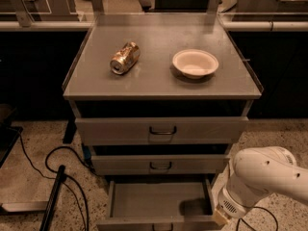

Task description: Close bottom drawer

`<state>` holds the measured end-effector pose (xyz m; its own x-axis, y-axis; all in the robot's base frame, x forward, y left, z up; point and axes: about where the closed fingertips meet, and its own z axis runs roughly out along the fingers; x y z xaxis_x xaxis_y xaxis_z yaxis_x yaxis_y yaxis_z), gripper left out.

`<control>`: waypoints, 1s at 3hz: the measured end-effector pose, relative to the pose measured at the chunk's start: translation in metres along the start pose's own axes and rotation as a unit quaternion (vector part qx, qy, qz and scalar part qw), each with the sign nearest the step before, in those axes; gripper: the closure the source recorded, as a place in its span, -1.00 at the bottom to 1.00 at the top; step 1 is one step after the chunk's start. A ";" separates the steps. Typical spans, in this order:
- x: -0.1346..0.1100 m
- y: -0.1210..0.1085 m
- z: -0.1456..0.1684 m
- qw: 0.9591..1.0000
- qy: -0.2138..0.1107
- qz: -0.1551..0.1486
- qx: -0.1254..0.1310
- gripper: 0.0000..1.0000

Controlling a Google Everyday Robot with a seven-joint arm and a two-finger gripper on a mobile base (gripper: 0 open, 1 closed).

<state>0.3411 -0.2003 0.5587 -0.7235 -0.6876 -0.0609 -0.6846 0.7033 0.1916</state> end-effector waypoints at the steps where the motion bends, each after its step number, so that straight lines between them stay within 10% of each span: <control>1: 0.003 0.000 0.016 1.000 0.004 0.006 -0.008 1.00; 3: 0.027 -0.020 0.134 0.996 0.028 0.075 -0.044 1.00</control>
Offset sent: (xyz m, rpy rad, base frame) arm -0.0272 -0.0139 -0.1810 0.0085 0.1623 -0.1805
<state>0.3234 -0.2085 0.4223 -0.8096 -0.5862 0.0285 -0.5567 0.7824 0.2791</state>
